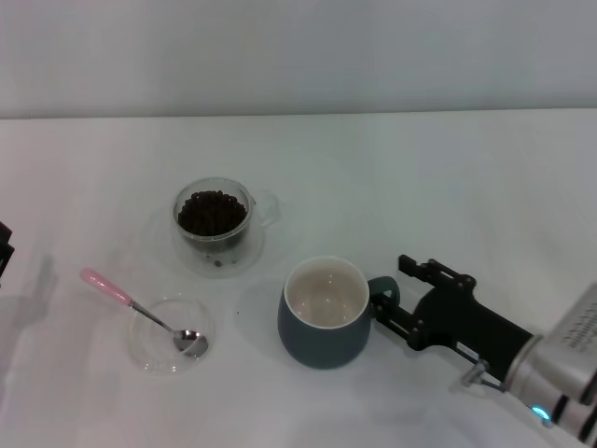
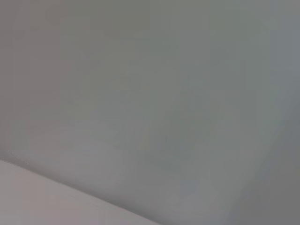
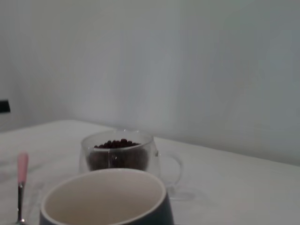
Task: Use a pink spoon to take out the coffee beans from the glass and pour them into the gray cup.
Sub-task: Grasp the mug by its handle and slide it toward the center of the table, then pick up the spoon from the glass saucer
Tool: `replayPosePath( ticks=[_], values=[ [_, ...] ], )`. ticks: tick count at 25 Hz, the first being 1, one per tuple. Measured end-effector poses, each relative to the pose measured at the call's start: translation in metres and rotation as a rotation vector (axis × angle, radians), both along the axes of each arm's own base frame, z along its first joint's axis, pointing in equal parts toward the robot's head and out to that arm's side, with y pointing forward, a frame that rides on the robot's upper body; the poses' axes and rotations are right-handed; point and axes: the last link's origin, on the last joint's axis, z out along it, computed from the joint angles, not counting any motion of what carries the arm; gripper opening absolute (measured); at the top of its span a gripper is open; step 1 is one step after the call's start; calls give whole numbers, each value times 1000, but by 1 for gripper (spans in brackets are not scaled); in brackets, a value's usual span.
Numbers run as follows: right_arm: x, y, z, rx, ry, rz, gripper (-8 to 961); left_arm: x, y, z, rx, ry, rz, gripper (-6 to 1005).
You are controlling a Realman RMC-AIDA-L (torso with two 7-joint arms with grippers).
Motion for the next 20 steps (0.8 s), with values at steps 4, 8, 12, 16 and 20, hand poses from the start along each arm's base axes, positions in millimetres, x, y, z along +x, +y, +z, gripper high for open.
replayPosePath(
  ticks=[4,8,12,16,20],
  values=[
    [7,-10,12,-32,74,5,559,-1,0,2,4,-69,12,740],
    [21,-21,24,-114,114,2,672,-2,0,4,9,-90,16,740],
    [33,-32,37,-160,136,-9,797,-2,0,5,12,-95,15,740],
    [43,-40,62,-102,148,16,793,-5,-3,5,11,-133,30,739],
    [49,-36,88,36,171,7,789,-11,-10,6,-8,-299,61,740]
  ],
)
